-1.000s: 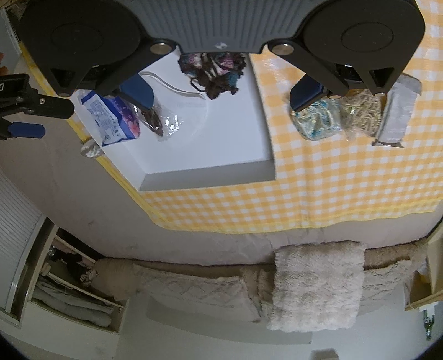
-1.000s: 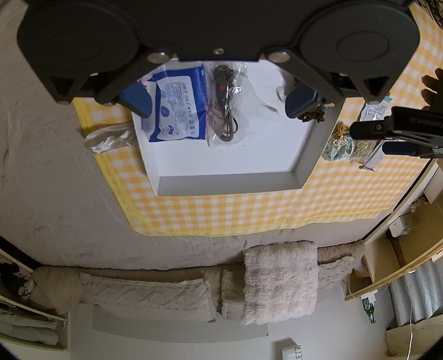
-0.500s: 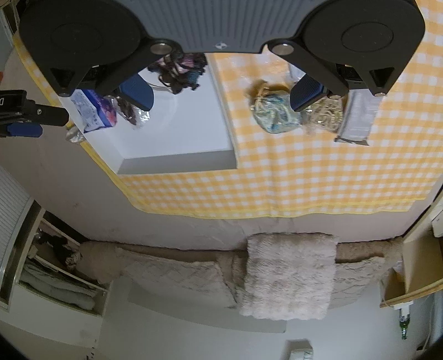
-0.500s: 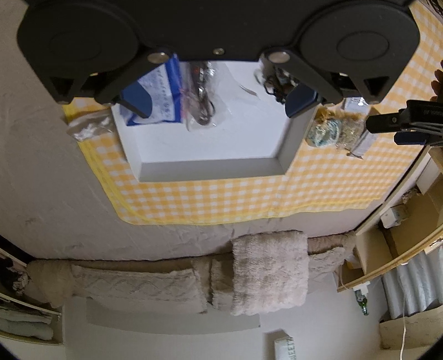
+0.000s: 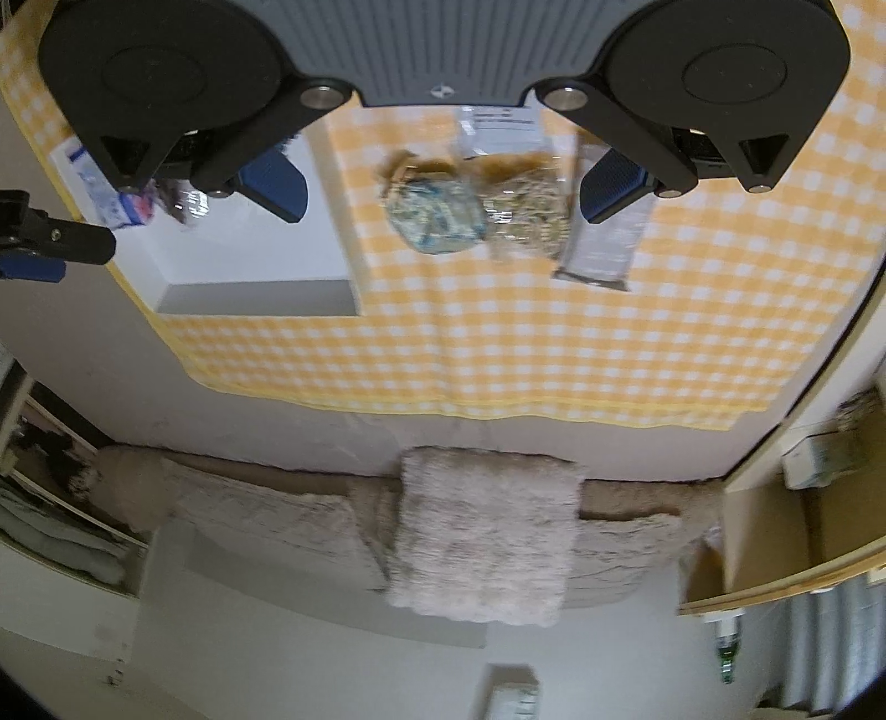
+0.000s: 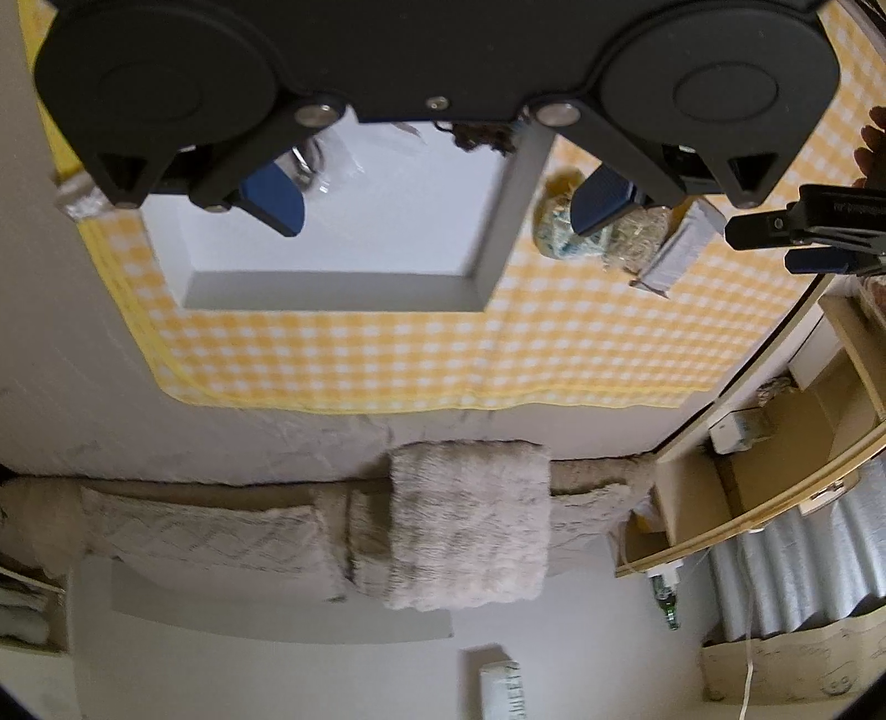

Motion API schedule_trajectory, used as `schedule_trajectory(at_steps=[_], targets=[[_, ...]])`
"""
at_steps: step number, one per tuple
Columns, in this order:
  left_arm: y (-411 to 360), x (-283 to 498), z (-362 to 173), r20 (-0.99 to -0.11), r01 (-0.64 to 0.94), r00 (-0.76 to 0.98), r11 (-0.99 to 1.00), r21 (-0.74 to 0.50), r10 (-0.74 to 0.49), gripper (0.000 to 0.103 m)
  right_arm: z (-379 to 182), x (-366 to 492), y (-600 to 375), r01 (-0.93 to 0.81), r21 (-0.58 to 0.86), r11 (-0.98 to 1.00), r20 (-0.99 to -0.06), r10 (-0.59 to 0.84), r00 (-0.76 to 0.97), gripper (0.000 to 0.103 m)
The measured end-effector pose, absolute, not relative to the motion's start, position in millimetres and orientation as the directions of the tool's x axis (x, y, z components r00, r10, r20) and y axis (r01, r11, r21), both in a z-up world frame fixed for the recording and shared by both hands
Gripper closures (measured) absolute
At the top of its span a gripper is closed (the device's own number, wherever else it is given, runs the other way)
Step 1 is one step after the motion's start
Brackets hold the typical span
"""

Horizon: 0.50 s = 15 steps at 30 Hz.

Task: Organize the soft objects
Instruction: 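Withdraw both open tools from the box toward the remaining bags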

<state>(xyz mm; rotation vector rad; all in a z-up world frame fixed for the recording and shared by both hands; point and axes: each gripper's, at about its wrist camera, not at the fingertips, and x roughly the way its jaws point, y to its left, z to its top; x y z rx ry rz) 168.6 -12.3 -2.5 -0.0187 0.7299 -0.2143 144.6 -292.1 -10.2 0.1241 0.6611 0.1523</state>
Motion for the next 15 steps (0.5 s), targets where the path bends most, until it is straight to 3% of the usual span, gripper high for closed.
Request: schedule_trajectory(at_steps=[9,15], targets=[[27,172,-6,-0.666,0.088,0.737,0.993,-0.074,-0.115,0.000,-8,159,-256,-0.178,0.162,0.971,-0.593,0.240,0.768,0.000],[25,177,-31,-0.724,0.131,0.675,0.989,-0.070,-0.141,0.000,-1,165,-240,-0.148,0.140,0.979,-0.560,0.201,0.803,0.000]])
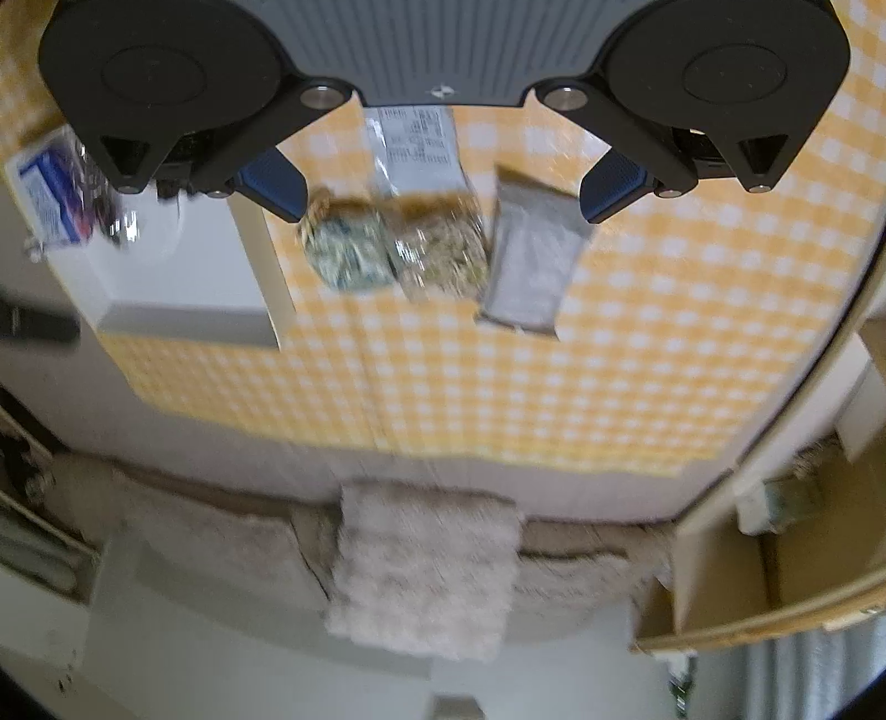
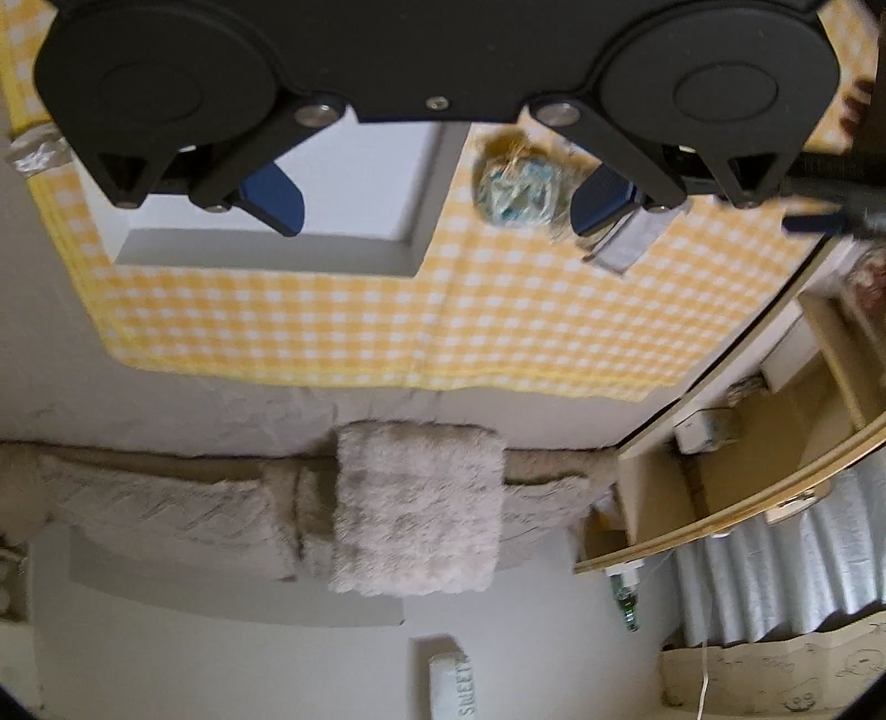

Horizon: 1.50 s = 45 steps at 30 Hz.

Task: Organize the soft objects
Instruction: 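Withdraw both open tools from the box toward the remaining bags, then grasp the white printed sachet with the left tool while the right tool grasps the blue floral pouch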

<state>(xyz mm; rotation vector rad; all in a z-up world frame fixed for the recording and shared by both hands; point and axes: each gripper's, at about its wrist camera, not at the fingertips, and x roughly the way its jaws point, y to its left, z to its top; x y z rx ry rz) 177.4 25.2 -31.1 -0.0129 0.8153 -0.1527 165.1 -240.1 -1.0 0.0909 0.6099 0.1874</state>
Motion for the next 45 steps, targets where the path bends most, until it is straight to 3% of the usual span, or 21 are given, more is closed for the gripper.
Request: schedule_trajectory(at_steps=[7,20,22,25,29,39,45], targets=[[9,186,-73,-0.805,0.201,0.565,0.976,-0.080,-0.182,0.000,-2,185,-233,-0.188,0.185,0.965,-0.535,0.260,0.804,0.000],[-21,218,-123,-0.878,0.235,0.461,0.972,-0.018,-0.128,0.000,-32,245,-181,-0.308,0.103,0.946,-0.614,0.304,0.728,0.002],[-24,223,-128,-0.883,0.242,0.450,0.970,-0.022,-0.133,0.000,-39,256,-176,-0.326,0.092,0.941,-0.637,0.307,0.707,0.019],[-28,228,-135,-0.889,0.253,0.440,0.967,-0.014,-0.128,0.000,-52,271,-168,-0.357,0.091,0.930,-0.679,0.320,0.661,0.033],[-29,235,-141,-0.896,0.246,0.432,0.969,0.008,-0.102,0.000,-71,287,-156,-0.383,0.083,0.920,-0.731,0.317,0.604,0.042],[-25,242,-156,-0.897,0.271,0.435,0.962,0.042,-0.083,0.003,-108,306,-128,-0.486,0.030,0.874,-0.820,0.299,0.488,0.042],[-18,249,-154,-0.902,0.274,0.427,0.959,0.072,-0.054,0.011,-123,307,-114,-0.533,-0.005,0.846,-0.840,0.286,0.461,0.039]])
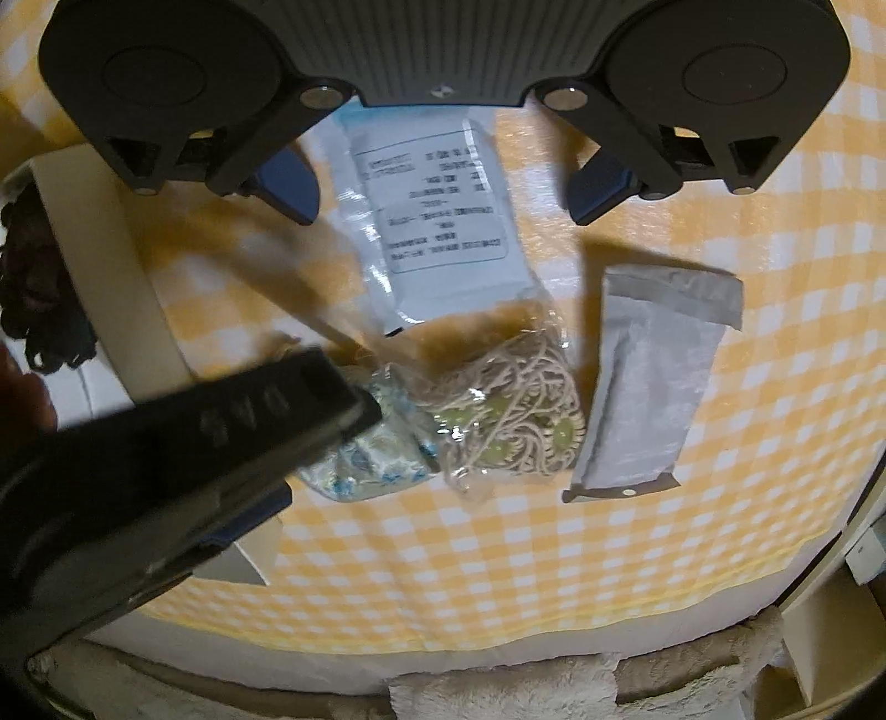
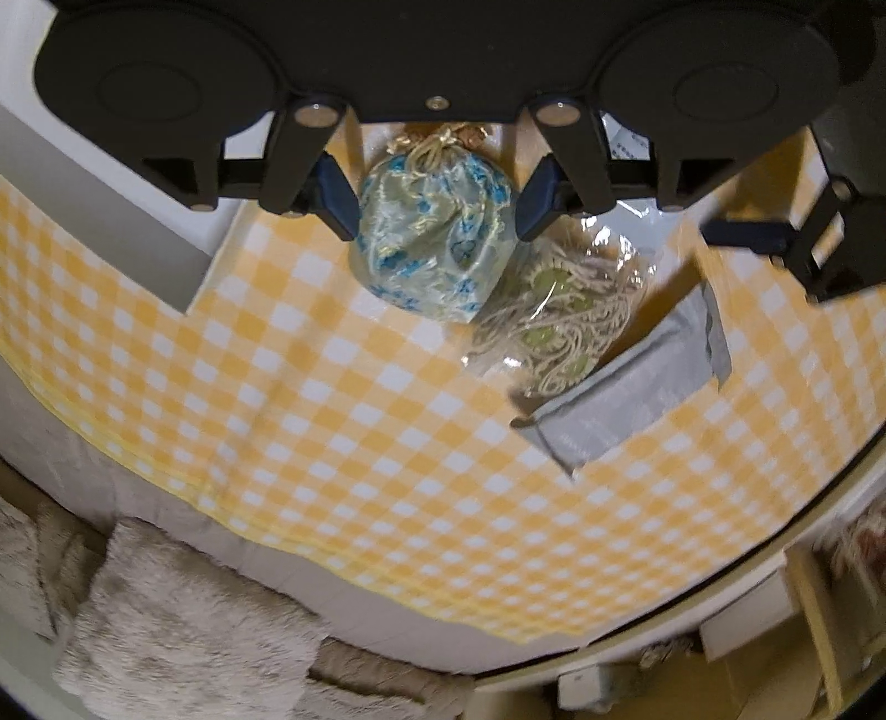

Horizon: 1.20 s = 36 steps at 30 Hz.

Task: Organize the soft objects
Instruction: 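Grasp the white printed sachet with the left tool while the right tool grasps the blue floral pouch, then carry the sachet and floral pouch into the white box and release both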

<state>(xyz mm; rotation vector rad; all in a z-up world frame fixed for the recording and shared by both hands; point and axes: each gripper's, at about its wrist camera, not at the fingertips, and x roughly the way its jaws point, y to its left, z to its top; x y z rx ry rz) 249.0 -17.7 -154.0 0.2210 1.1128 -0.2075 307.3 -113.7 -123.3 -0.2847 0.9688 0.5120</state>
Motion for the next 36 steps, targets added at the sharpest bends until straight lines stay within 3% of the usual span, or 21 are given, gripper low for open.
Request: schedule_trajectory(at_steps=[7,16,22,28,30,36], targets=[[-9,246,-144,-0.908,0.274,0.417,0.958,0.082,-0.042,0.038,-136,305,-107,-0.582,-0.037,0.812,-0.854,0.277,0.441,0.032],[-11,240,-142,-0.898,0.232,0.435,0.972,0.048,-0.060,0.036,-146,300,-97,-0.632,-0.076,0.771,-0.869,0.259,0.421,0.031],[-21,248,-149,-0.898,0.271,0.436,0.960,0.075,-0.052,0.035,-147,301,-97,-0.624,-0.100,0.775,-0.877,0.227,0.423,0.050],[-14,245,-145,-0.893,0.285,0.443,0.957,0.058,-0.077,0.053,-142,301,-101,-0.619,-0.081,0.781,-0.881,0.234,0.411,0.063],[-12,242,-141,-0.891,0.277,0.447,0.959,0.052,-0.081,0.065,-139,300,-103,-0.615,-0.067,0.786,-0.879,0.245,0.409,0.067],[-7,231,-135,-0.895,0.271,0.435,0.962,0.022,-0.102,0.067,-124,292,-107,-0.615,-0.035,0.788,-0.865,0.284,0.413,0.071]])
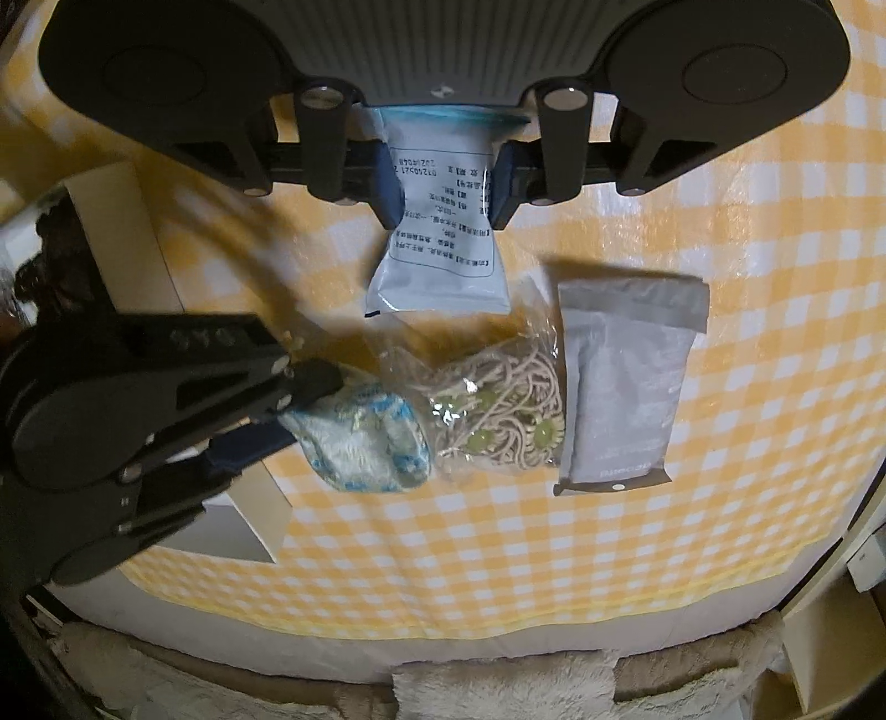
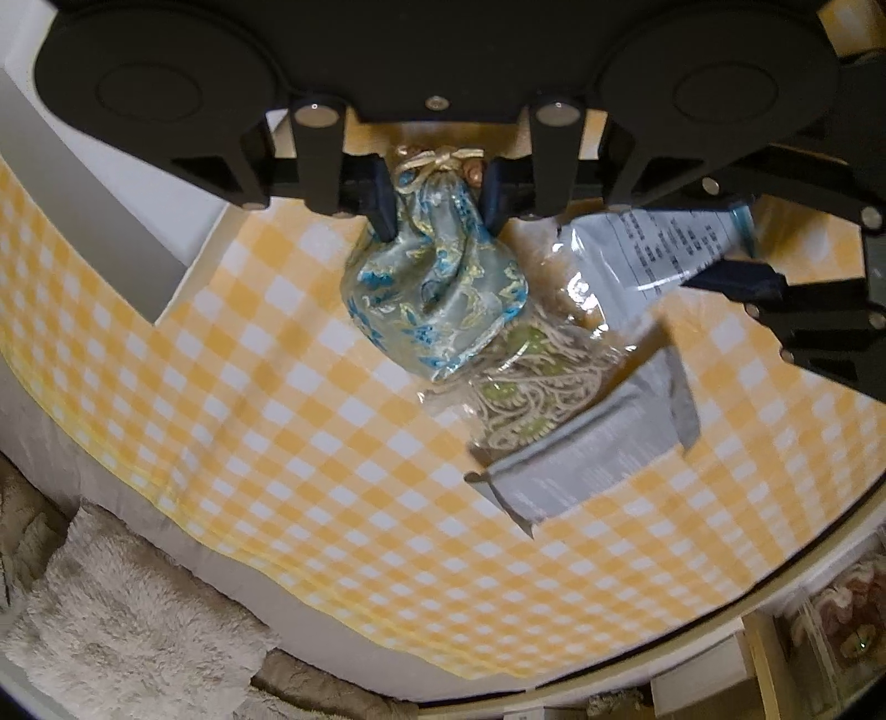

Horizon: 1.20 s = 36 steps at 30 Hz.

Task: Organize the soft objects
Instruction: 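Carry the sachet and floral pouch into the white box and release both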

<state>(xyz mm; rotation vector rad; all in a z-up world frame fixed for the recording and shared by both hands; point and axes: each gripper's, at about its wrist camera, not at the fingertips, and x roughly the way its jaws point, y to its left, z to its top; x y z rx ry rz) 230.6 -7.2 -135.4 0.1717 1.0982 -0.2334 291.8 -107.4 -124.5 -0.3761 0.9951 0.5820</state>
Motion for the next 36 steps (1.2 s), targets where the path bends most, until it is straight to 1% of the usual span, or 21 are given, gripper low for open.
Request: schedule_trajectory(at_steps=[15,23,27,36], targets=[[-2,201,-96,-0.847,0.200,0.520,0.980,-0.009,-0.114,0.067,-84,258,-125,-0.601,-0.009,0.799,-0.810,0.347,0.473,0.071],[4,196,-61,-0.787,0.149,0.603,0.987,-0.050,-0.131,0.067,-55,241,-145,-0.547,0.009,0.837,-0.745,0.370,0.555,0.071],[-1,194,-43,-0.747,0.143,0.653,0.989,-0.042,-0.126,0.067,-43,234,-155,-0.523,0.023,0.852,-0.712,0.381,0.590,0.071],[-4,190,-17,-0.670,0.089,0.733,0.993,-0.073,-0.115,0.067,-22,221,-183,-0.452,0.052,0.891,-0.644,0.376,0.667,0.070]])
